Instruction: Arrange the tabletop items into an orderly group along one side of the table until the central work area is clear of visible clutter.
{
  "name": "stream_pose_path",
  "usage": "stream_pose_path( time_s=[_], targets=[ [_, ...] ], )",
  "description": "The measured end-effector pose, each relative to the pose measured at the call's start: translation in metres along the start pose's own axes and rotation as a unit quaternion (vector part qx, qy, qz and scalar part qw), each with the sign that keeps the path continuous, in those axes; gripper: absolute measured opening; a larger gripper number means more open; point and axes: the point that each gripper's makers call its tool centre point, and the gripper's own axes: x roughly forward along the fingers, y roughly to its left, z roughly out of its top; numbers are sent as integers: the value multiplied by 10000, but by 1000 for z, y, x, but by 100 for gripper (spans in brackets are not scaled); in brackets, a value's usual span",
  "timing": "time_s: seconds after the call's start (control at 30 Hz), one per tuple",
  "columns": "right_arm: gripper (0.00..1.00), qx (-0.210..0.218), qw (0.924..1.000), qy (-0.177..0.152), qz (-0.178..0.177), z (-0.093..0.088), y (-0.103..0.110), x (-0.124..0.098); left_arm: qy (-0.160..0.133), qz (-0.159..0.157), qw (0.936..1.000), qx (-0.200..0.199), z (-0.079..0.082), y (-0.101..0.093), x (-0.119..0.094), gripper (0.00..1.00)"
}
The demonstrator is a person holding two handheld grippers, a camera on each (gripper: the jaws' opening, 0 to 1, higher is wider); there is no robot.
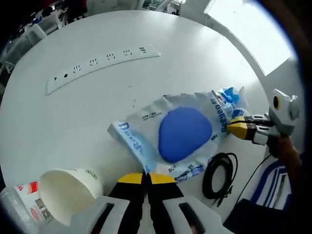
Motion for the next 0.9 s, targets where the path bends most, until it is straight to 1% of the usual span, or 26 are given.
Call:
stream_pose_path(
  time_s=[0.2,0.33,0.47,0.6,0.7,0.8,0.83,0.9],
  targets=[
    [0,33,10000,58,-25,-9,1,0,38,-2,10000,-19,-8,-3,4,0],
    [0,45,10000,62,-19,-12,2,1,50,82,9999,45,-11,-3,7,0],
    [0,66,10000,41,-48,-11,-2,5,17,96,9999,39,-12,-3,8,0],
    [0,142,9999,42,-34,-13,0,4,-80,131,9999,-2,-11,-2,9,1],
    [0,89,9999,33,-50,-14,0,5,-127,152,9998,73,-11,-3,8,3],
    [0,5,9999,47,-106,-13,-3,6,-110,107,9997,164,-13,-7,7,9],
    [0,-4,9999,39,-111,-14,-2,5,-141,177,9994,261,-12,-7,5,11],
    [0,-77,9998,27,-153,-14,-1,4,-178,194,9991,327,-11,-9,4,13]
  ],
)
